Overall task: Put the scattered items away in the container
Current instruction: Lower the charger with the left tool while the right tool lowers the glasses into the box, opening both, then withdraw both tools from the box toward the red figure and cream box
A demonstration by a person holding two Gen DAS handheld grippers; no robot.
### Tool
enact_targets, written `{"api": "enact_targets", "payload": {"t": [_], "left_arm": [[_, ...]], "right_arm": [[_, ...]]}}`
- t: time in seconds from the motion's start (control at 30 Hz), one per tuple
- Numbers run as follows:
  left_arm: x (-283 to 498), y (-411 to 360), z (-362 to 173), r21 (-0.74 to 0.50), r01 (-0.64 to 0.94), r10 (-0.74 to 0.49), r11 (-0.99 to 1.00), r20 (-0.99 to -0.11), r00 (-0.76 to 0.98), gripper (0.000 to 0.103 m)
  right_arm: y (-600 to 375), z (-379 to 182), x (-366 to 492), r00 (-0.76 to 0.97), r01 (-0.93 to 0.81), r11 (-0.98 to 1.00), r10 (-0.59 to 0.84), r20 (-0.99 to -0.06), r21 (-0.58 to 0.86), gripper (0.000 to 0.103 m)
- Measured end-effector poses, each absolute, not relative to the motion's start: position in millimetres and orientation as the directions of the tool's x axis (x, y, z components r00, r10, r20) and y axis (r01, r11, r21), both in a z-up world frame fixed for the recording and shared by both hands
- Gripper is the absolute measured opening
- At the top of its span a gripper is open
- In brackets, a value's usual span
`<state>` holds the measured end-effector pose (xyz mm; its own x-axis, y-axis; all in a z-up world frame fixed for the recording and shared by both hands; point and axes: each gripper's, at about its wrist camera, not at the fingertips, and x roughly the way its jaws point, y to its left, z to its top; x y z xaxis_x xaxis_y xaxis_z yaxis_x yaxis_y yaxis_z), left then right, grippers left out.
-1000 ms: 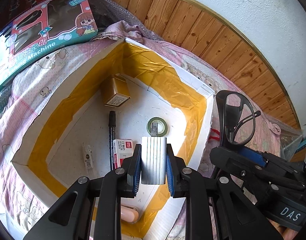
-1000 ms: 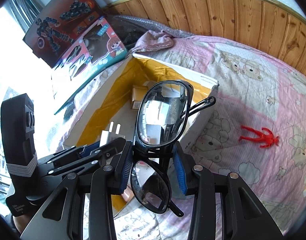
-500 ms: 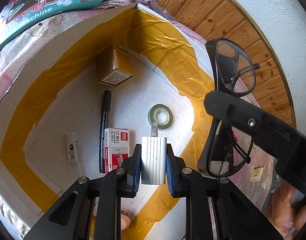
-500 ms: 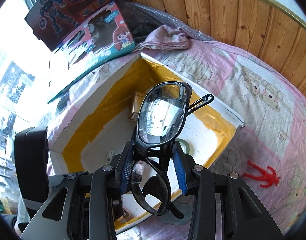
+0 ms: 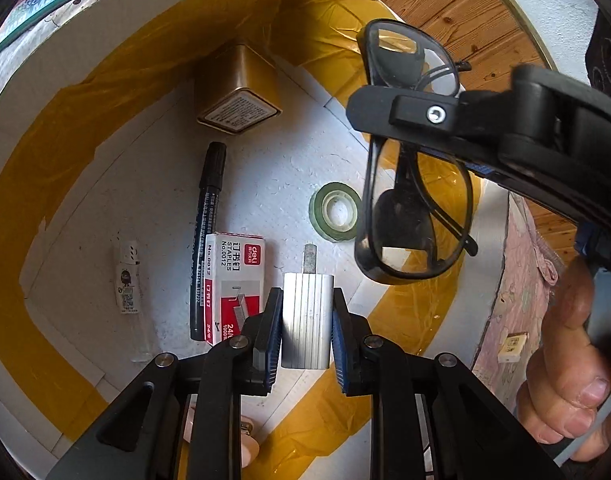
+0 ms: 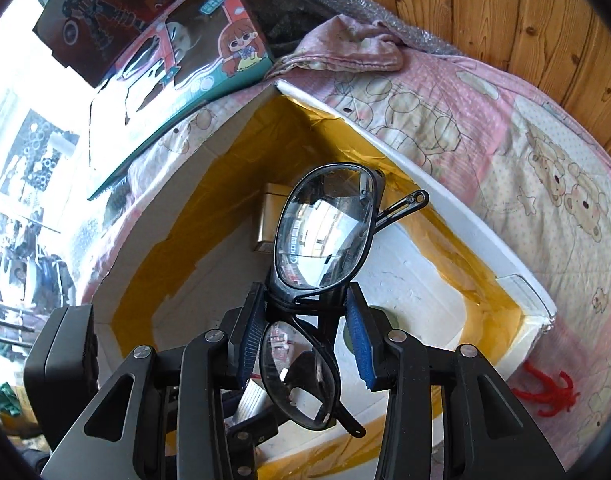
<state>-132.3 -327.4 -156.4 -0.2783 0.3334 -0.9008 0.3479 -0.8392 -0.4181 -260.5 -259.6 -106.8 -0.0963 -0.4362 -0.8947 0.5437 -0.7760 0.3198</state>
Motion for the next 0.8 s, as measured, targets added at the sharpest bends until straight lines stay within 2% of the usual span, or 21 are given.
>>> {"api": "enact_targets", "payload": {"t": [0.03,0.1,0.47,0.67,0.8], "left_arm": [[-132.7,-326.6,-157.4,-0.421,0.348,0.339,-0.838,-0.900,-0.273,0.035],[-132.0,-325.9,-157.5,-0.425,0.347,0.344,-0.836,-0.899,-0.272,0.043],[-115.3,-323.6,-141.6,-0.390,0.321,0.306,-0.863,-0.910,-0.281,0.043],[-106.8,-326.6,-122.6,-0.350,0.284,0.263,-0.893,-0.916,-0.302,0.043],[-98.3,-319.2,-104.2,-0.311,0.243,0.222,-0.919,-0.917,-0.332,0.043]], "right_arm": [[-258.3,-108.3,-261.6,-0.096,0.537,-0.780,-0.435,-0.895,0.321,0.045],[-252.4,-107.9,-262.5,-0.093,0.516,-0.784,-0.451,-0.887,0.345,0.047],[-185.4,-81.5,-226.9,-0.136,0.386,-0.792,-0.557,-0.819,0.473,0.047],[-169.2,-81.0,-196.1,-0.137,0.373,-0.781,-0.581,-0.802,0.501,0.034],[-162.0,-75.0,-181.2,-0.149,0.365,-0.776,-0.594,-0.790,0.514,0.033]]}}
